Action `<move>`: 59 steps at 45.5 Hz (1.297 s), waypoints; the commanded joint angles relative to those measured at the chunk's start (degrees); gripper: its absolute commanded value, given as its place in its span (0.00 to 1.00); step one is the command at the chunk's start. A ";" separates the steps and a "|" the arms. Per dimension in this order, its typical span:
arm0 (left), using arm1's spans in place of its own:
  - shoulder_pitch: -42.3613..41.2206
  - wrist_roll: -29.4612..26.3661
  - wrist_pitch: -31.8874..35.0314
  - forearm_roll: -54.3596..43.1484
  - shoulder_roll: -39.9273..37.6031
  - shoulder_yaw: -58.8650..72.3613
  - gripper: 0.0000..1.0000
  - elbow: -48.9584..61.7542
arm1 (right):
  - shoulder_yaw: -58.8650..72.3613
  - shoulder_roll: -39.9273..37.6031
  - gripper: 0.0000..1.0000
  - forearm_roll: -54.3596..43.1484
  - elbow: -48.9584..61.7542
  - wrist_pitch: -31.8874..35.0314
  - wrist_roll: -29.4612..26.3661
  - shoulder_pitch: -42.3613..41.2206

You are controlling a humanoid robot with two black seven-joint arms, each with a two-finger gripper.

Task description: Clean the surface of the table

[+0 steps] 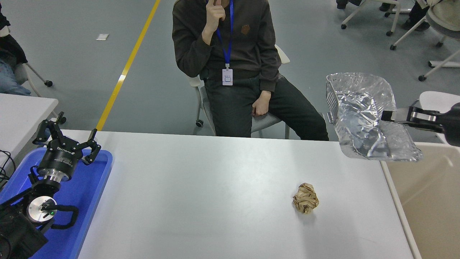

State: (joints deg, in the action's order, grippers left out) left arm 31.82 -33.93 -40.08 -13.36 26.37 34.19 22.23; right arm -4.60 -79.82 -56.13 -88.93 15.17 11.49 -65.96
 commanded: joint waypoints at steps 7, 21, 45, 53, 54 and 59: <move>0.00 0.00 0.00 0.01 0.00 0.00 1.00 0.01 | 0.29 -2.71 0.00 0.06 12.19 -5.59 6.96 11.11; 0.00 0.00 0.00 0.01 0.00 0.00 1.00 0.01 | 0.55 -1.31 0.00 0.06 22.21 -8.48 12.59 18.31; 0.00 0.00 0.00 0.01 0.00 0.00 1.00 0.01 | 0.73 11.70 0.00 -0.21 48.40 -11.56 25.24 29.83; 0.00 0.00 0.00 0.01 0.00 0.00 1.00 0.01 | 0.82 17.41 0.00 -0.21 58.42 -11.65 28.41 32.38; 0.00 0.00 0.00 0.01 0.00 0.00 1.00 0.01 | 0.82 18.20 0.00 -0.21 59.65 -11.65 28.85 32.64; 0.00 0.00 0.00 0.01 0.00 0.00 1.00 0.01 | 2.75 21.63 0.00 -0.29 66.06 -11.65 31.13 33.17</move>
State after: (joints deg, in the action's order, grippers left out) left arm 31.82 -33.92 -40.08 -13.36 26.37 34.19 22.23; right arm -3.75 -65.58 -56.33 -36.34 3.73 37.89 -35.47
